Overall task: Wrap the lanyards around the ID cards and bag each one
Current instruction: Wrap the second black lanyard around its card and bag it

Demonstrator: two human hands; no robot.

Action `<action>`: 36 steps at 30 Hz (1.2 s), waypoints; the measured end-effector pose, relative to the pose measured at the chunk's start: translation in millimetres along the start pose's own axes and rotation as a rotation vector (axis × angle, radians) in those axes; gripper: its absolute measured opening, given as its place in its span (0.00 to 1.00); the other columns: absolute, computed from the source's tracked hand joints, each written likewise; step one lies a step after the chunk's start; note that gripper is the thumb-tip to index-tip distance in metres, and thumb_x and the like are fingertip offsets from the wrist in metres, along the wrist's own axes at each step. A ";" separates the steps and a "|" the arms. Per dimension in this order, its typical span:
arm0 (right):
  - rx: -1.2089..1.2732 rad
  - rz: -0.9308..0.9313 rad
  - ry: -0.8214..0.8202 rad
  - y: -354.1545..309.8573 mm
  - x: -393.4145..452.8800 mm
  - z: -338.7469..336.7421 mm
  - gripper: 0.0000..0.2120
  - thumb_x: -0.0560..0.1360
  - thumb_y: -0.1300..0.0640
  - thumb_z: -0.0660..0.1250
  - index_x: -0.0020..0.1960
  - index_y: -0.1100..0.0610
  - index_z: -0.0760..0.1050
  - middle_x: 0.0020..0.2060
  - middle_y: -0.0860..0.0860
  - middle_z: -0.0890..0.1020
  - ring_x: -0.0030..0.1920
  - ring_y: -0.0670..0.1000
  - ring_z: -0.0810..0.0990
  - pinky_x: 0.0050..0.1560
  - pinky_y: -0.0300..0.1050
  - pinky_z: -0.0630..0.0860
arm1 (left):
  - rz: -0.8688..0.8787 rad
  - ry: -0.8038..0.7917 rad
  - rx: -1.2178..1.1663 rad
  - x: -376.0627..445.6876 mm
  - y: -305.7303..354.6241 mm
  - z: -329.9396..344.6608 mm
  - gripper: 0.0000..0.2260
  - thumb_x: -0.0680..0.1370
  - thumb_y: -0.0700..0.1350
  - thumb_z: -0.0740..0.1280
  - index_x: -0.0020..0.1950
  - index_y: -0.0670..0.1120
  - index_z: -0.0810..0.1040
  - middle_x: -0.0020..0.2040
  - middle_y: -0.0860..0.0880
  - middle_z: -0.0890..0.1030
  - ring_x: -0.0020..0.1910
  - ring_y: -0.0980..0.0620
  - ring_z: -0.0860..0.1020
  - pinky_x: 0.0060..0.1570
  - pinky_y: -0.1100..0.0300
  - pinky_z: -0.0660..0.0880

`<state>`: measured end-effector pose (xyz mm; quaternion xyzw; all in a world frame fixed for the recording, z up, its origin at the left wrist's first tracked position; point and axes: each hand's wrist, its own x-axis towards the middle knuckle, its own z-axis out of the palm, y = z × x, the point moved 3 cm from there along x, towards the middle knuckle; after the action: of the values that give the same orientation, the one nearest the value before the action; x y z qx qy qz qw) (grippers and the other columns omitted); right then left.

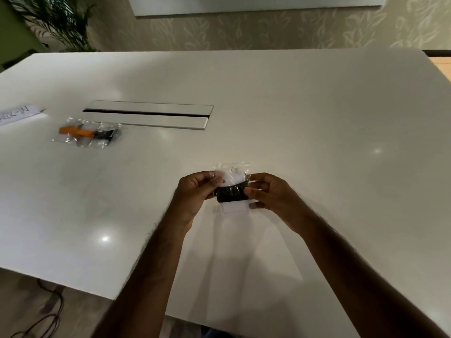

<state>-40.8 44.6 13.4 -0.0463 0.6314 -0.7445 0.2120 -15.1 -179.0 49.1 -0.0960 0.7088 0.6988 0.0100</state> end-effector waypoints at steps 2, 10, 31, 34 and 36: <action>-0.020 0.003 -0.011 0.9 16.8 22.6 0.22 0.71 0.51 0.80 0.63 0.54 0.81 0.52 0.54 0.89 0.53 0.55 0.89 0.48 0.49 0.86 | -0.003 -0.011 -0.003 10.7 -0.1 -26.3 0.10 0.79 0.41 0.73 0.60 0.43 0.86 0.54 0.46 0.88 0.52 0.51 0.86 0.49 0.60 0.83; -0.049 -0.003 -0.007 4.4 89.3 116.9 0.12 0.78 0.62 0.77 0.60 0.56 0.82 0.48 0.52 0.89 0.47 0.52 0.88 0.46 0.48 0.86 | -0.013 -0.036 0.003 55.9 2.9 -137.1 0.10 0.79 0.44 0.74 0.59 0.46 0.86 0.54 0.47 0.88 0.54 0.49 0.86 0.52 0.57 0.83; 0.125 -0.006 0.201 13.0 234.2 274.3 0.12 0.80 0.62 0.73 0.61 0.62 0.76 0.54 0.59 0.88 0.52 0.59 0.89 0.51 0.52 0.87 | 0.041 0.071 0.165 160.5 9.6 -316.6 0.10 0.78 0.43 0.75 0.58 0.49 0.84 0.51 0.53 0.88 0.52 0.53 0.86 0.49 0.60 0.83; 0.136 0.003 0.184 12.2 252.6 286.1 0.11 0.81 0.64 0.72 0.62 0.62 0.77 0.57 0.61 0.87 0.52 0.57 0.90 0.54 0.52 0.86 | 0.056 0.119 0.217 180.8 11.2 -331.0 0.10 0.78 0.43 0.75 0.59 0.47 0.84 0.51 0.52 0.87 0.51 0.51 0.86 0.49 0.57 0.84; 0.148 0.015 0.177 10.5 262.8 292.6 0.13 0.81 0.66 0.71 0.65 0.64 0.77 0.58 0.61 0.86 0.53 0.57 0.89 0.54 0.49 0.86 | 0.061 0.143 0.246 194.4 12.7 -338.8 0.11 0.77 0.42 0.76 0.59 0.45 0.85 0.51 0.50 0.87 0.50 0.49 0.86 0.51 0.54 0.85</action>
<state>-177.7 -324.3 9.2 0.0400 0.5911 -0.7887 0.1640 -167.1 -538.9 40.6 -0.1219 0.7907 0.5979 -0.0502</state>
